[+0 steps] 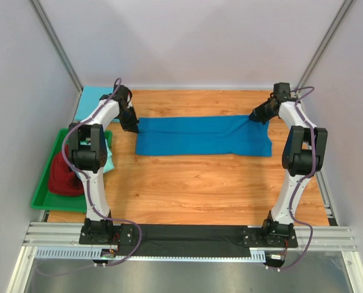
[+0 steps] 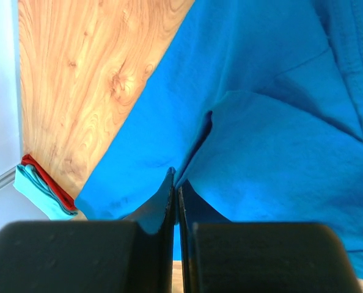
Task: Fold and stack the t-shirts
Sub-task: Fold the tshirt
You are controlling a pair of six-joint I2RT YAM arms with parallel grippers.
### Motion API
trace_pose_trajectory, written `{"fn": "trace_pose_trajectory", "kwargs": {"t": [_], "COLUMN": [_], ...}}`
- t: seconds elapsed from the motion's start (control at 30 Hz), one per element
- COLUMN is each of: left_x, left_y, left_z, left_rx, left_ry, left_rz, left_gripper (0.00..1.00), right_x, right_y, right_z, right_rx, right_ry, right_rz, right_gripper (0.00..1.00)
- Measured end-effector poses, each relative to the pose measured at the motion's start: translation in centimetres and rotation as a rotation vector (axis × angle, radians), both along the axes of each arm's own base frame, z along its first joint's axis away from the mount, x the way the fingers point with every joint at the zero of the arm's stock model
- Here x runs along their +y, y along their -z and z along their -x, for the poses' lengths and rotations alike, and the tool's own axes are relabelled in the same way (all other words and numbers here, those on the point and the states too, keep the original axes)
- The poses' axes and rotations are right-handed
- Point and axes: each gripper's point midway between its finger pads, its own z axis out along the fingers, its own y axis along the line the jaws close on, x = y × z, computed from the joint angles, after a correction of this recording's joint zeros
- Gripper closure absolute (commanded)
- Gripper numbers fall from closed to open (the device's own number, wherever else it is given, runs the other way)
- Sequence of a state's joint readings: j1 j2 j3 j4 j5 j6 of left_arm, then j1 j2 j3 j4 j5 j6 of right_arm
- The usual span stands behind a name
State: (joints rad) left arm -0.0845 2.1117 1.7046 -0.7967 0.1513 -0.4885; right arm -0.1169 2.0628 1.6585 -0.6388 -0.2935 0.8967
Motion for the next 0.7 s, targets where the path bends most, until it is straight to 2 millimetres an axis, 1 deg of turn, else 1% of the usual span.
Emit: {"fn": "trace_pose_trajectory", "kwargs": {"t": [0.1,0.27,0.47,0.5,0.53,0.57,0.63,0.67,0.7], "left_x": [0.1,0.2,0.4,0.4,0.5,0.5,0.5,0.5,0.6], "left_y": [0.4,1.0,1.6,1.6,1.6,1.6,1.5,1.5,1.4], "left_z": [-0.2,-0.4,-0.3,-0.3,-0.3,-0.3,-0.4,-0.4,-0.5], "left_rx": [0.005,0.016,0.028,0.029,0.029,0.029,0.027,0.026,0.023], "left_ry": [-0.001,-0.005,-0.01,-0.009,-0.01,-0.011,-0.009,-0.01,-0.008], "left_rz": [-0.004,-0.014,-0.027,-0.028,-0.03,-0.03,-0.031,-0.032,-0.037], "left_gripper": [1.0,1.0,1.0,1.0,1.0,0.93,0.87,0.79,0.75], "right_x": [0.1,0.4,1.1,1.3,1.4,1.5,1.7,1.7,1.7], "right_y": [0.1,-0.2,0.2,0.3,0.5,0.5,0.9,1.1,1.2], "right_z": [-0.5,-1.4,-2.6,-2.8,-3.1,-3.3,-3.6,-3.6,-3.7], "right_rx": [-0.002,-0.017,-0.022,-0.021,-0.021,-0.021,-0.015,-0.007,-0.002], "right_ry": [-0.006,-0.016,-0.033,-0.036,-0.039,-0.04,-0.048,-0.052,-0.055], "right_rz": [-0.002,0.0,0.0,-0.001,-0.001,-0.001,-0.001,0.002,0.005], "right_gripper": [1.0,1.0,1.0,0.99,0.96,0.92,0.86,0.78,0.75]}}
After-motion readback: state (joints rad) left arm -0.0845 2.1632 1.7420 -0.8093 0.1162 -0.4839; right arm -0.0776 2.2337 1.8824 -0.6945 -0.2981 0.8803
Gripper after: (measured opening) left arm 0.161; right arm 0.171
